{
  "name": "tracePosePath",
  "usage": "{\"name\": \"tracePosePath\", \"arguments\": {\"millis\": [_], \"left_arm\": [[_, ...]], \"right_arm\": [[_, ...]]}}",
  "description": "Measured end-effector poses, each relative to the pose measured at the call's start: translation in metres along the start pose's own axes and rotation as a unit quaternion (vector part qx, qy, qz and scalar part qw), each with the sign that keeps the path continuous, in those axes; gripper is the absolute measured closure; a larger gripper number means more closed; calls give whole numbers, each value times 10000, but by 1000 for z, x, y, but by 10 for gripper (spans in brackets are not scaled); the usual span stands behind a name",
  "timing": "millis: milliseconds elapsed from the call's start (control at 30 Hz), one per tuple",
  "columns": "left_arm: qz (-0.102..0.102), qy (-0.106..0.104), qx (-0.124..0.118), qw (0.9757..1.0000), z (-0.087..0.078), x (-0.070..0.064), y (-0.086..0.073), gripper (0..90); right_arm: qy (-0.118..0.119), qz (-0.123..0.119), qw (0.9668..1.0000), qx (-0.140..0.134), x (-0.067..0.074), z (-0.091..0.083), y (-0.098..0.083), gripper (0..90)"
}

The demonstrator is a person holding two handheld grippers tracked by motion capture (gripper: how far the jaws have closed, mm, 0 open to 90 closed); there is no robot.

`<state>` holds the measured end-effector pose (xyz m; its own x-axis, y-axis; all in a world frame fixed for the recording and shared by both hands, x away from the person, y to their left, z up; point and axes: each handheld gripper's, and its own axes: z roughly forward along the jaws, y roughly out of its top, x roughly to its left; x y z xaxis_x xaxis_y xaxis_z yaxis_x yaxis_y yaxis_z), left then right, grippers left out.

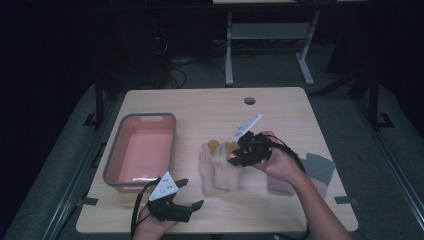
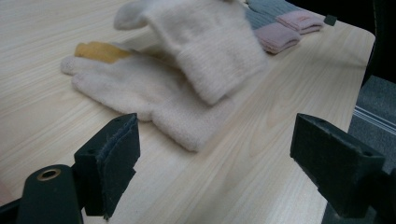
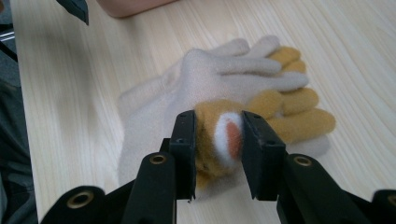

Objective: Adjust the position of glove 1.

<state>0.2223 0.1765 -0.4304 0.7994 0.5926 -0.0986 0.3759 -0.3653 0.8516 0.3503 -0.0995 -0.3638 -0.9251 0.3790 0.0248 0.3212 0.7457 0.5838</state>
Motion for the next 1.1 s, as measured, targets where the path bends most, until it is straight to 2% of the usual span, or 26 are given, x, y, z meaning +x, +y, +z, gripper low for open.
{"name": "tracePosePath", "arguments": {"millis": [233, 500, 667, 800, 1100], "left_arm": [[-54, -16, -70, 10000, 0, 0, 0, 158], [-21, -9, -20, 10000, 0, 0, 0, 158], [-58, -9, -39, 10000, 0, 1, 0, 158], [-61, -10, -33, 10000, 1, 1, 0, 158], [-65, -10, 11, 10000, 3, 0, 1, 159]], "right_arm": [[129, -158, 9998, 19, 1, 15, 15, 673], [274, -261, 9991, 196, 4, 36, 29, 669], [280, -283, 9984, 398, 3, 51, 30, 662], [234, -303, 9980, 512, 2, 57, 30, 659], [225, -192, 9979, 579, -3, 66, 24, 641]]}}
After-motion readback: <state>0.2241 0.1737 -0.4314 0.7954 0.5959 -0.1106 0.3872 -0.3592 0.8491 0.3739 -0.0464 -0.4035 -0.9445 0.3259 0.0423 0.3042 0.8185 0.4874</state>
